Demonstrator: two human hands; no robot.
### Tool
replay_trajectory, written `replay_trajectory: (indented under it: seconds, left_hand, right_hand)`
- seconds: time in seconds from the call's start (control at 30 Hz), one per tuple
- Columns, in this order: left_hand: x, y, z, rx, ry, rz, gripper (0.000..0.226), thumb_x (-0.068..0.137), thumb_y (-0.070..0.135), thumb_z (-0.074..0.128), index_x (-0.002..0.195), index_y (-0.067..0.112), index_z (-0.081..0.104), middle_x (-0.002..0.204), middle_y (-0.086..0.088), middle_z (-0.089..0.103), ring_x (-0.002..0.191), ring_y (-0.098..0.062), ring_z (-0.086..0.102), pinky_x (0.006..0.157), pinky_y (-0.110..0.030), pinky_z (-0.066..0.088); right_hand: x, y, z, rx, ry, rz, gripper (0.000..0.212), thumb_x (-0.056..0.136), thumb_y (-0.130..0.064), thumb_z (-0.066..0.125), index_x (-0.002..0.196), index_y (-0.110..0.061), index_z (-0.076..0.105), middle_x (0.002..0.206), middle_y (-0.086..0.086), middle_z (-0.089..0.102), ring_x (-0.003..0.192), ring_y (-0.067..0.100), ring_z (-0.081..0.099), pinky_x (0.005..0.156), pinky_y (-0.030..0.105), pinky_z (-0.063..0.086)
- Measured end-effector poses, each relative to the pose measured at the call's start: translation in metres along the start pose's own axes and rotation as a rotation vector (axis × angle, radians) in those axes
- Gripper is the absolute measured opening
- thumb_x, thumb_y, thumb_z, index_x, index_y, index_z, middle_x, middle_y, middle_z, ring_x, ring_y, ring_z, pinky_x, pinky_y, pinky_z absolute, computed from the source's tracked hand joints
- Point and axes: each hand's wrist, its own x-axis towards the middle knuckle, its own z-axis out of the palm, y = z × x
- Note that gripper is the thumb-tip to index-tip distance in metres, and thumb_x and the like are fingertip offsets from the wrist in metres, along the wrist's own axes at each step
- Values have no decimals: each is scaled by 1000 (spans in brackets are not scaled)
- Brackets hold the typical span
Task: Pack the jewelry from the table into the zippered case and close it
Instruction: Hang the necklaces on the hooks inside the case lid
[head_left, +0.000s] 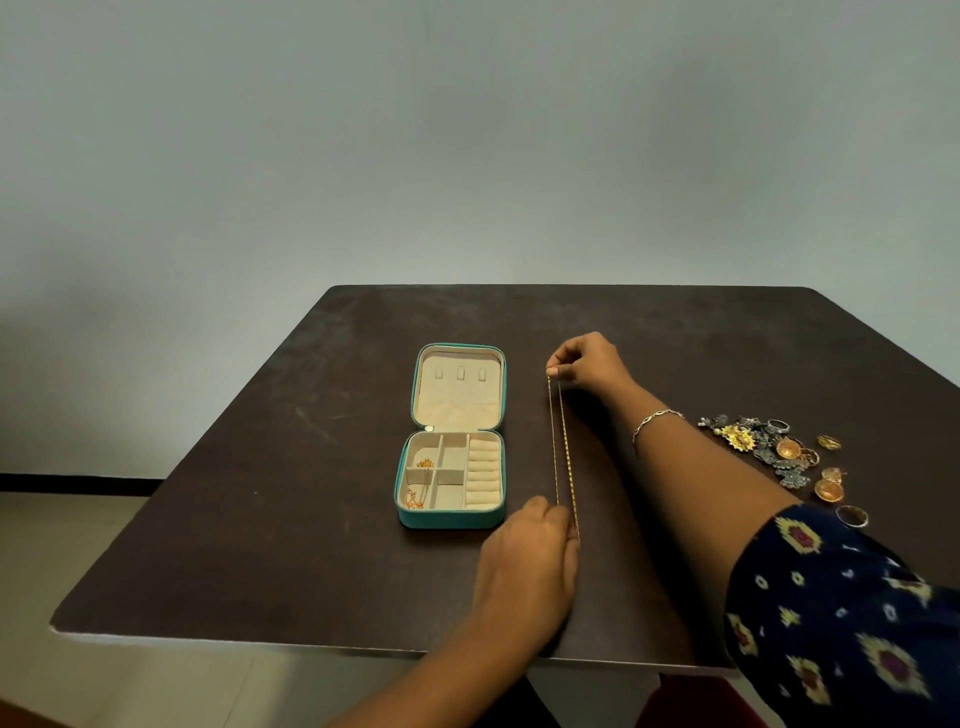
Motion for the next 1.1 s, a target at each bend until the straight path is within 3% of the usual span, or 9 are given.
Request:
replay_trajectory:
  seconds: [0.1, 0.2, 0.4, 0.53, 0.63, 0.73, 0.93, 1.03, 1.1]
  left_hand:
    - [0, -5, 6, 74, 47, 62, 8, 70, 34, 51, 65, 27, 52, 65, 12, 51, 50, -2, 51, 40, -13, 34]
    - [0, -4, 9, 107, 63, 77, 15, 75, 33, 40, 68, 25, 50, 67, 11, 52, 51, -3, 50, 39, -14, 33]
    - [1, -7, 14, 105, 105, 113, 7, 75, 31, 41, 72, 25, 40, 68, 10, 50, 52, -5, 50, 40, -17, 34]
    - [1, -8, 17, 93, 111, 117, 7, 75, 30, 40, 73, 24, 42, 69, 8, 51, 52, -7, 52, 38, -19, 36]
    - [-1, -7, 14, 3, 104, 73, 19, 77, 32, 40, 92, 24, 49, 80, 9, 57, 59, -6, 57, 44, -18, 41]
    - [-2, -4, 8, -151, 136, 24, 34, 80, 34, 41, 112, 23, 42, 95, 5, 61, 72, -7, 61, 55, -19, 46]
    - [8, -9, -24, -292, 371, 75, 29, 84, 28, 47, 112, 25, 42, 79, 7, 49, 70, -3, 46, 58, -17, 39]
    - [21, -33, -49, -370, 551, -70, 22, 83, 27, 46, 105, 27, 46, 78, 11, 48, 71, -3, 47, 65, -19, 38]
    - [25, -56, -60, -400, 622, -220, 17, 85, 20, 48, 102, 22, 52, 85, 6, 54, 80, -12, 53, 69, -27, 44]
  right_hand:
    - [2, 6, 3, 1, 33, 22, 4, 79, -1, 67, 82, 0, 69, 81, 13, 67, 79, 15, 59, 69, 22, 48]
    - [5, 12, 7, -35, 46, 29, 4, 78, -3, 68, 81, -3, 70, 87, 14, 70, 81, 15, 59, 76, 28, 47]
    - [9, 16, 14, -119, 24, 38, 8, 78, -12, 69, 73, -17, 68, 84, 4, 70, 88, 18, 62, 86, 38, 50]
    - [9, 17, 14, -115, 25, 43, 4, 80, -13, 67, 83, -15, 69, 92, 4, 70, 93, 18, 61, 86, 36, 48]
    - [6, 17, 14, -47, 46, 34, 9, 87, -15, 59, 87, -13, 67, 96, 5, 68, 96, 21, 60, 89, 39, 48]
    - [0, 12, 12, 57, 117, 22, 10, 89, -12, 55, 86, -12, 65, 95, 9, 67, 93, 23, 61, 87, 40, 49]
    - [-43, -33, 19, 90, 193, -220, 4, 85, -10, 61, 85, -11, 65, 82, -2, 63, 76, 8, 57, 70, 17, 46]
    - [-71, -61, 24, 113, 73, -337, 5, 80, -6, 66, 80, -11, 67, 76, -4, 63, 72, 6, 56, 67, 17, 44]
    - [-91, -76, 30, 74, -67, -392, 6, 78, -6, 68, 80, -11, 68, 77, -4, 64, 73, 6, 57, 69, 17, 45]
